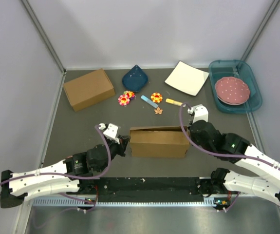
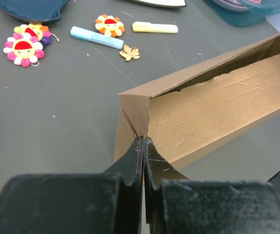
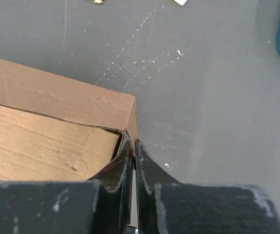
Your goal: Fold the paper box
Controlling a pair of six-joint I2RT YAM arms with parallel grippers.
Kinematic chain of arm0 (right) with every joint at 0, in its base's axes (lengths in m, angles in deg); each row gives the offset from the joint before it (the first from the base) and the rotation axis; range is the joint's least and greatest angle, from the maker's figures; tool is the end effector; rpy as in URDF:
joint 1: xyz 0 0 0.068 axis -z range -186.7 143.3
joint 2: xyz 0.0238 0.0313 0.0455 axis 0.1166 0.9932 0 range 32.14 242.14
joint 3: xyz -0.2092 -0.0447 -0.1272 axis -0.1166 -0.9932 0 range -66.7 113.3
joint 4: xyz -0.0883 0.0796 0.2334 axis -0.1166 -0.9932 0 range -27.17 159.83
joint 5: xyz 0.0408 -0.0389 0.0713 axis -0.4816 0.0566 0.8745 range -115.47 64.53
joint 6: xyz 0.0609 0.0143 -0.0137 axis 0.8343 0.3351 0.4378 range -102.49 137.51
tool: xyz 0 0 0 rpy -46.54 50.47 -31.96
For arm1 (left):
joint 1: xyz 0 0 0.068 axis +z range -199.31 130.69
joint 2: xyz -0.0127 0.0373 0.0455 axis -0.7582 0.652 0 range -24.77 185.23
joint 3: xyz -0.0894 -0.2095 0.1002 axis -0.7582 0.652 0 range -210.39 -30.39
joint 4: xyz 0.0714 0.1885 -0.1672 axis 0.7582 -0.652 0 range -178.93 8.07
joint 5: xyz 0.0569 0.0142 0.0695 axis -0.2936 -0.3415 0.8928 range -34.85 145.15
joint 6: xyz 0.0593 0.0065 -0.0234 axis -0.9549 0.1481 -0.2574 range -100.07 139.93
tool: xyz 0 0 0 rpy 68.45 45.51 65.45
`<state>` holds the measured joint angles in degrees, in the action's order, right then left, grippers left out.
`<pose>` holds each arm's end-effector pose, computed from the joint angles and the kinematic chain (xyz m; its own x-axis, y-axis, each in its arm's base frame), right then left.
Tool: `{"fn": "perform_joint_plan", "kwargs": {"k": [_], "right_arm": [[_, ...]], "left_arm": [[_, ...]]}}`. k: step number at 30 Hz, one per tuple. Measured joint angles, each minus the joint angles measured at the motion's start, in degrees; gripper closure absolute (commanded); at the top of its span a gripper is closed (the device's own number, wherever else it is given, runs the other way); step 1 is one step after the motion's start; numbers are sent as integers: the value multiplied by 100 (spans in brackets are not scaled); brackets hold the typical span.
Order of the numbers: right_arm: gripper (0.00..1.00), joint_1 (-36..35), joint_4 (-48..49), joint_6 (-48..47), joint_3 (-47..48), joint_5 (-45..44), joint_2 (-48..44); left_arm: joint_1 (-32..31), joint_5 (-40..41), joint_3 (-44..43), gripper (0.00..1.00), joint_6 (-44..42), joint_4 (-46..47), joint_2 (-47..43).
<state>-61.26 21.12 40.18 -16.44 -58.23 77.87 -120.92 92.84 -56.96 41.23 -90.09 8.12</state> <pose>0.1240 0.1278 0.2834 -0.5502 -0.2142 -0.8071 -0.2689 0.9605 -0.0716 0.0855 -0.1607 0.2476 -0.2783 -0.0736 -0.9577 0.4969 0.8422 -0.2092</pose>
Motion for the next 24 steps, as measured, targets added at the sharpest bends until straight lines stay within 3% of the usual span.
{"fn": "perform_joint_plan", "kwargs": {"k": [24], "right_arm": [[100,37,-597,734,505,920,-149]], "left_arm": [[0,614,-308,100,-199,-2,651]]}}
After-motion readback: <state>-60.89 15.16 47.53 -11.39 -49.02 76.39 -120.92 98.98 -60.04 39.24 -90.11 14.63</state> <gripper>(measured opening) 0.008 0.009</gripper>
